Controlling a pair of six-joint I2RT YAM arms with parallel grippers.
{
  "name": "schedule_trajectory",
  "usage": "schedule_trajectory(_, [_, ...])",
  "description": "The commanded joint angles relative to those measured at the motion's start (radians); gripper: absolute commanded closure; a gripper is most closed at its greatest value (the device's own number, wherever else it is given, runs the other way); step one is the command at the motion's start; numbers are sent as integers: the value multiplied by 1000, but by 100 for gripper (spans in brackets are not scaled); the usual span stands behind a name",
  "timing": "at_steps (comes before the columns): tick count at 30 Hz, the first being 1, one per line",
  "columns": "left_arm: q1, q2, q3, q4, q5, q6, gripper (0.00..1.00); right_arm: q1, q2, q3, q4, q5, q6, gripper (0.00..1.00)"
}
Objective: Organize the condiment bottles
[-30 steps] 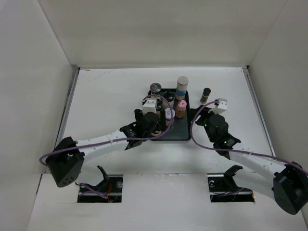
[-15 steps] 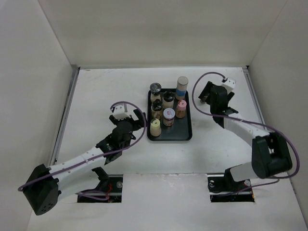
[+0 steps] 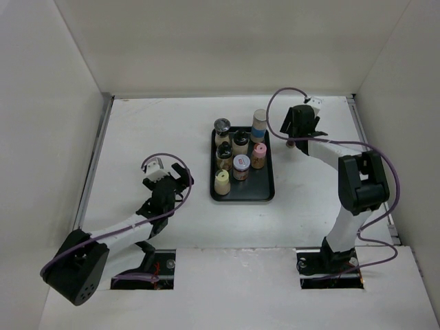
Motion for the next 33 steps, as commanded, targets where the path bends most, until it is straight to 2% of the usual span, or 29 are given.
schedule_trajectory(1, [2,52,-14,174,34,-27,5,-8,30,55,-30,-7,-15,28])
schedule_trajectory(3, [0,80,-15,188,42,-30,5,-9,44,57,-35,1,-13,39])
schedule_trajectory(5, [0,77,-13,188,46,-31,5,-9,38,49,-43,7,-10,58])
schedule_trajectory(7, [0,69,-16,189,39,-31,3,-5,-20,8,-37,36,-3,65])
schedule_trajectory(13, [2,83,-5,186,43,-35,0,122,-356,-236,-32,104,2,67])
schedule_trajectory(16, [5,80,-7,183,37,-36,0,233,-501,-357,-75,105,40,66])
schedule_trajectory(19, [8,75,-4,178,40,-36,0,363,-581,-425,-102,105,79,66])
schedule_trajectory(24, [9,86,1,175,40,-36,0,512,-585,-435,-129,113,134,65])
schedule_trajectory(33, [9,105,10,172,63,-41,0,590,-447,-414,-84,176,108,64])
